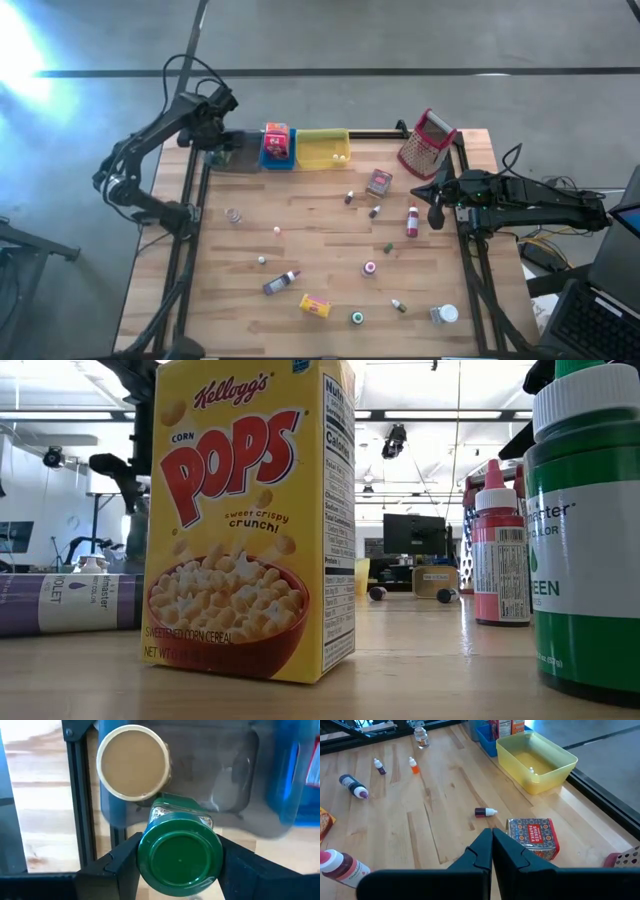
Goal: Pick & Place Kitchen Items
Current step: Put the green seasoning bottle into the black bin
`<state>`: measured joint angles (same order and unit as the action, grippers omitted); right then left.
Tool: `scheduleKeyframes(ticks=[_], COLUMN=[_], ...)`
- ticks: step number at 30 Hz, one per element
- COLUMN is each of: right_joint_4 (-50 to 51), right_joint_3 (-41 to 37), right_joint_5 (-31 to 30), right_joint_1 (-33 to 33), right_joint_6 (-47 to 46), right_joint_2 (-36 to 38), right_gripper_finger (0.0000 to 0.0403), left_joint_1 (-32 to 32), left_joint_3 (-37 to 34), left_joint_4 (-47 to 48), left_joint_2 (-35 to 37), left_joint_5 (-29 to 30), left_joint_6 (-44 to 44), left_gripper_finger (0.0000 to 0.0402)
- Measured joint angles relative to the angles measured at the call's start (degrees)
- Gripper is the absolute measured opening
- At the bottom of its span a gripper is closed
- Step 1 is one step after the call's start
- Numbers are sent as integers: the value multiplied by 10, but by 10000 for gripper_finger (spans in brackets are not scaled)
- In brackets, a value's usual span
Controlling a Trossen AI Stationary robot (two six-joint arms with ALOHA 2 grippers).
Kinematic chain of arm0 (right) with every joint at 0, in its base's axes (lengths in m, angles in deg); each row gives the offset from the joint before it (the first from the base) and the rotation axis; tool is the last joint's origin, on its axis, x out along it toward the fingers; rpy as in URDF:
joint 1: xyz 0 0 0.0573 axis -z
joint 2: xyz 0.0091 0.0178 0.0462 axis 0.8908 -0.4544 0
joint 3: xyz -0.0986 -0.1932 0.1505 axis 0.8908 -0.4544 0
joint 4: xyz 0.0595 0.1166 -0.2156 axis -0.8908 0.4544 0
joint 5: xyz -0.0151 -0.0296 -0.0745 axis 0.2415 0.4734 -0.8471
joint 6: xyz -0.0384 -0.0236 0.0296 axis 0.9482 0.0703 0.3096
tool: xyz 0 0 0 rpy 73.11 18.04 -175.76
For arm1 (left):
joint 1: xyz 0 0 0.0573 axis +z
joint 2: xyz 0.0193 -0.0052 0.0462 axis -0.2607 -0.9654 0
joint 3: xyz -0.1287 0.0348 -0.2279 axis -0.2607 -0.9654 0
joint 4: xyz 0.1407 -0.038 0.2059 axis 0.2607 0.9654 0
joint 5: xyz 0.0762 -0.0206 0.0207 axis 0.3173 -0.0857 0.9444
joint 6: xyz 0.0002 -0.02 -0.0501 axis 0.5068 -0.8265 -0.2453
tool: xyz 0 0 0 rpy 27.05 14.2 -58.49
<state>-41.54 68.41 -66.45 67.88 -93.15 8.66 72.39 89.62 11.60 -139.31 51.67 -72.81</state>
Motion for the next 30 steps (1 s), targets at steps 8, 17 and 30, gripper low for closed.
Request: scheduleKeyframes(ticks=[8,17,30], right_joint_4=[0,0,0], right_joint_3=[0,0,0], right_joint_5=[0,0,0], right_joint_1=[0,0,0], right_joint_6=[0,0,0], right_joint_2=[0,0,0], right_gripper_finger=[8,8,8], left_joint_1=[1,3,4], left_joint_3=[3,-1,-46], left_joint_4=[-8,-2,-56], left_joint_2=[-46,-73,-73], left_joint_5=[38,34,30], left_joint_6=[-1,8,3], left_gripper_finger=[214,214,214])
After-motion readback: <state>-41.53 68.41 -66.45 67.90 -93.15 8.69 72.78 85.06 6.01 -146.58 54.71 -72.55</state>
